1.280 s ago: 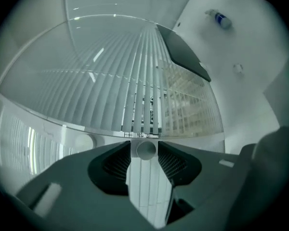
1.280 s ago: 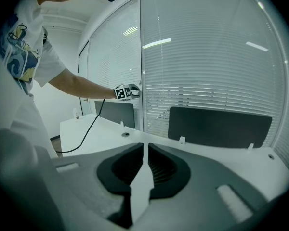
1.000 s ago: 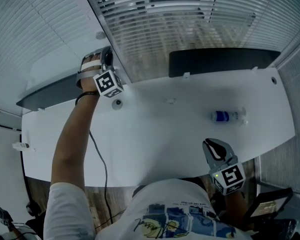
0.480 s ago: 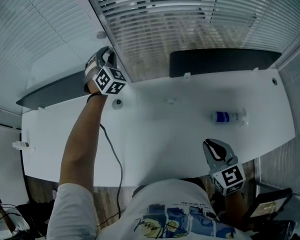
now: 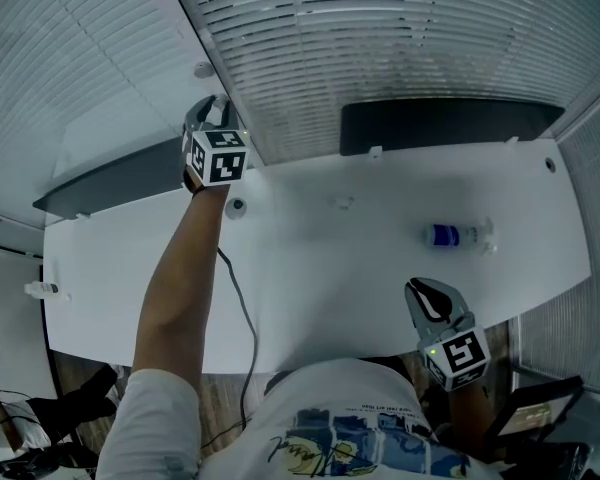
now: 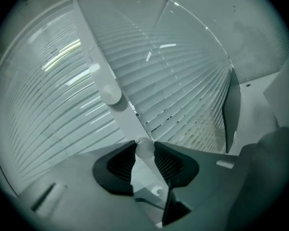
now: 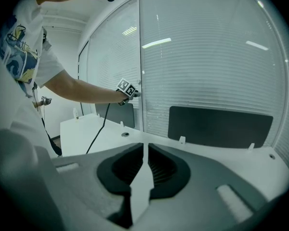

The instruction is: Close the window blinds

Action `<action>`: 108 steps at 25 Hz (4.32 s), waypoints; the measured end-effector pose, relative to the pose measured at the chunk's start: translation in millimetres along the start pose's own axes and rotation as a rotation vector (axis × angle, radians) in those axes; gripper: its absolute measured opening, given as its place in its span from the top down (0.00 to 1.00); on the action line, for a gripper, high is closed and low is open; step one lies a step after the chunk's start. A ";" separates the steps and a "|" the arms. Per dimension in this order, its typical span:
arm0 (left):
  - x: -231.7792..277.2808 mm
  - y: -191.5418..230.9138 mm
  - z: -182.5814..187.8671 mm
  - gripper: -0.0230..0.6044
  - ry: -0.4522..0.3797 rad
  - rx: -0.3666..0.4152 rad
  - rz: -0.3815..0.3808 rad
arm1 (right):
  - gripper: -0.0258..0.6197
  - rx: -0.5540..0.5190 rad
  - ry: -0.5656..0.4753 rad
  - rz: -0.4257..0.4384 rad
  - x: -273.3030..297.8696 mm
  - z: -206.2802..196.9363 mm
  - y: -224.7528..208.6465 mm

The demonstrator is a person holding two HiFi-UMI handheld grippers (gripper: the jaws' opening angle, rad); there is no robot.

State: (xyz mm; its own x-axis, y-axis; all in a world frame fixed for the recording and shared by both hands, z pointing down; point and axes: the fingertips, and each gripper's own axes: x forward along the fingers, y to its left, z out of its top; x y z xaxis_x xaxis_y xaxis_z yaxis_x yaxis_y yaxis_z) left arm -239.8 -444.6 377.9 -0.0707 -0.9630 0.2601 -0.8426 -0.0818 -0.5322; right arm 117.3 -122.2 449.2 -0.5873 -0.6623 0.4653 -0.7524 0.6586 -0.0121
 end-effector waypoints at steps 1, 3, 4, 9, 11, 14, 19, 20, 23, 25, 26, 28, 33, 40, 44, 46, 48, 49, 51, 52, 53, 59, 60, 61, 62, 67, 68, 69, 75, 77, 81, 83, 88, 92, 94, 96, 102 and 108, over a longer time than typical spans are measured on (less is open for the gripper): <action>-0.1 0.6 -0.1 0.76 -0.001 -0.027 -0.003 | 0.93 0.001 0.000 0.000 0.0 -0.1 0.0; 0.2 2.2 -0.4 0.76 0.000 -0.095 -0.008 | 0.93 0.003 0.001 -0.001 0.2 0.2 0.1; 0.2 3.0 -0.6 0.76 0.001 -0.137 -0.011 | 0.93 0.004 0.002 -0.001 0.4 0.6 0.2; -2.0 5.5 -2.0 0.76 -0.011 -0.424 -0.028 | 0.93 -0.004 -0.002 -0.003 0.0 -1.1 0.3; -2.8 6.9 -3.0 0.76 -0.017 -0.555 -0.042 | 0.93 -0.009 -0.001 -0.005 -0.6 -2.5 0.1; 0.9 6.5 -6.1 0.76 -0.020 -0.679 -0.069 | 0.93 -0.010 0.002 -0.005 -0.4 -1.5 0.2; 0.4 8.8 -3.9 0.75 0.005 -0.465 -0.035 | 0.93 -0.010 0.000 -0.003 0.2 -2.6 -0.4; 0.3 9.6 -3.8 0.74 0.008 -0.418 -0.026 | 0.93 -0.010 0.000 -0.003 0.0 -3.7 -0.6; -4.6 10.1 1.8 0.60 -0.006 -0.282 -0.017 | 0.93 -0.007 0.003 -0.011 -1.4 -3.6 -2.0; -9.2 5.8 7.7 0.60 -0.022 -0.133 -0.022 | 0.93 -0.006 0.001 -0.012 -2.2 -3.7 -2.2; -10.9 4.4 9.7 0.60 -0.029 -0.035 -0.017 | 0.93 -0.005 -0.001 -0.011 -2.1 -3.6 -1.9; -11.5 2.5 11.0 0.60 -0.035 0.178 -0.001 | 0.93 -0.007 -0.003 -0.008 -1.2 -3.1 -1.3; -7.8 -9.5 4.8 0.61 -0.038 0.654 0.016 | 0.93 -0.010 0.002 -0.006 -1.6 -3.7 -2.1; 0.6 -21.4 -4.7 0.62 -0.016 0.989 0.008 | 0.93 -0.013 0.007 -0.011 -2.5 -5.7 -3.6; 2.5 -24.3 -7.0 0.70 -0.006 1.018 -0.009 | 0.93 -0.014 0.004 -0.012 -3.4 -6.0 -4.7; 5.0 -22.6 -8.3 0.72 -0.002 1.010 -0.002 | 0.93 -0.012 0.005 -0.014 -3.3 -5.7 -5.6; 6.6 -21.4 -8.9 0.75 0.000 0.994 0.004 | 0.93 -0.010 0.007 -0.015 -2.9 -5.1 -5.9; 6.4 -20.9 -8.0 0.75 -0.003 0.978 0.004 | 0.93 -0.010 0.007 -0.015 -2.5 -5.0 -5.8; 5.3 -19.3 -5.4 0.75 -0.009 0.911 -0.005 | 0.93 -0.010 0.005 -0.014 -1.7 -4.7 -5.5; 5.1 -17.7 -4.3 0.75 -0.010 0.866 -0.009 | 0.93 -0.010 0.004 -0.013 -1.5 -4.4 -5.3; 5.1 -15.9 -3.3 0.75 -0.008 0.825 -0.008 | 0.93 -0.011 0.003 -0.012 -1.5 -3.8 -5.1; 3.7 -9.3 -1.7 0.75 0.007 0.555 -0.003 | 0.93 -0.009 0.008 -0.008 -1.1 -5.9 -4.0; 3.4 -8.2 -1.1 0.75 0.012 0.493 -0.001 | 0.93 -0.008 0.007 -0.009 -1.0 -5.7 -4.0; 3.0 -7.1 -0.5 0.75 0.016 0.426 0.001 | 0.93 -0.008 0.004 -0.009 -0.9 -5.0 -4.0; 2.4 -5.9 0.2 0.75 0.019 0.354 0.003 | 0.93 -0.010 0.000 -0.008 -0.9 -4.4 -4.0; -1.1 0.5 1.9 0.75 0.020 0.010 0.012 | 0.93 -0.010 -0.002 -0.008 -1.2 -4.9 -5.1; -1.3 1.7 2.0 0.75 0.019 -0.044 0.012 | 0.93 -0.010 -0.002 -0.009 -1.2 -5.1 -5.4; -1.4 2.8 2.0 0.75 0.017 -0.096 0.010 | 0.93 -0.011 -0.002 -0.009 -1.1 -5.4 -5.7; -3.6 8.5 -0.4 0.75 0.002 -0.421 -0.026 | 0.93 -0.008 0.000 -0.006 -1.0 -5.8 -5.0; -4.1 8.5 -1.1 0.75 -0.008 -0.534 -0.047 | 0.93 -0.010 -0.002 -0.005 -1.5 -6.2 -5.7; -3.3 8.0 -3.7 0.76 -0.020 -0.726 -0.094 | 0.93 -0.012 -0.005 -0.001 -1.1 -6.9 -4.8; -3.0 10.3 -3.9 0.76 -0.028 -0.801 -0.113 | 0.93 -0.011 -0.003 0.002 -0.1 -6.0 -3.4; -3.9 9.6 -3.2 0.75 -0.031 -0.789 -0.139 | 0.93 -0.014 0.002 0.006 0.3 -5.4 -3.2; 0.0 6.7 -4.4 0.75 -0.015 -0.654 -0.131 | 0.93 -0.017 0.004 0.009 1.9 -4.9 -3.0; -0.8 7.1 -4.1 0.75 -0.009 -0.593 -0.117 | 0.93 -0.018 0.003 0.008 1.7 -4.6 -2.4; -3.8 10.7 -1.1 0.71 -0.015 -0.514 -0.094 | 0.93 -0.018 0.003 0.007 1.8 -3.8 -1.8; -16.0 0.6 8.0 0.68 -0.033 0.045 -0.062 | 0.93 -0.011 -0.001 0.006 1.5 -2.0 -0.6; -12.2 -8.7 2.3 0.68 -0.021 0.605 -0.034 | 0.93 -0.005 0.005 0.009 2.2 -3.4 2.3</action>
State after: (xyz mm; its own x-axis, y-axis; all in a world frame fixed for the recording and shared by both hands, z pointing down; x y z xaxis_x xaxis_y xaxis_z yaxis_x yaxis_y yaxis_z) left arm -230.4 -432.7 377.5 -0.0335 -0.9617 0.2720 -0.3906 -0.2379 -0.8893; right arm 115.3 -120.9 453.2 -0.5925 -0.6545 0.4698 -0.7455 0.6664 -0.0118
